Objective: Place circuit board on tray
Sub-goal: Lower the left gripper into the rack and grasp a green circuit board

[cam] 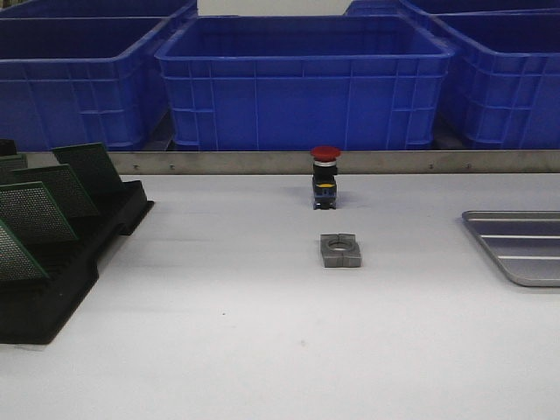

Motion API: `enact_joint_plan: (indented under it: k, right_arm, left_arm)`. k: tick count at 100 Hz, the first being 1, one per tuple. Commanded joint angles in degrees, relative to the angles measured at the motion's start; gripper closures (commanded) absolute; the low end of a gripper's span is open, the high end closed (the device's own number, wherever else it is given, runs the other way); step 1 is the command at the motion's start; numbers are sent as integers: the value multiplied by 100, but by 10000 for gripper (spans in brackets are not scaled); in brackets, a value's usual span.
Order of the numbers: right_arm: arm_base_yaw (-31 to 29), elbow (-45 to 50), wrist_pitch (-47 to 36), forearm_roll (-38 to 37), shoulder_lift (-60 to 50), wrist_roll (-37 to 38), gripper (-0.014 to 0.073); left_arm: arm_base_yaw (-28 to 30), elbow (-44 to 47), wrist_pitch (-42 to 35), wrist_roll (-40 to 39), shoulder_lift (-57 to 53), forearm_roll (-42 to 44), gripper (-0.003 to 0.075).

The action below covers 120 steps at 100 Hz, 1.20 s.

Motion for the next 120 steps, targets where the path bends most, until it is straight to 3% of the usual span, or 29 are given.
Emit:
enact_joint_plan:
  k: [1,20,55,83,120]
  right_arm:
    - [-39,-68,-466,-63,-159,20,654]
    - [-39,-68,-466,-63,-159,20,654]
    - [-39,-68,-466,-63,-159,20,654]
    - [-39,-68,-466,-63,-159,20,654]
    - [-39,-68,-466,-63,-159,20,654]
  left_arm:
    - [5,-690,347,1148,334,-319,342]
    - [5,-1525,665,2607,1127,-250,342]
    - [5,-2253,627,3801,2037,495,343]
    - [5,-2292,475,3968,2444,925,352]
    - [5,-2315,-337,3970,3005,964,352]
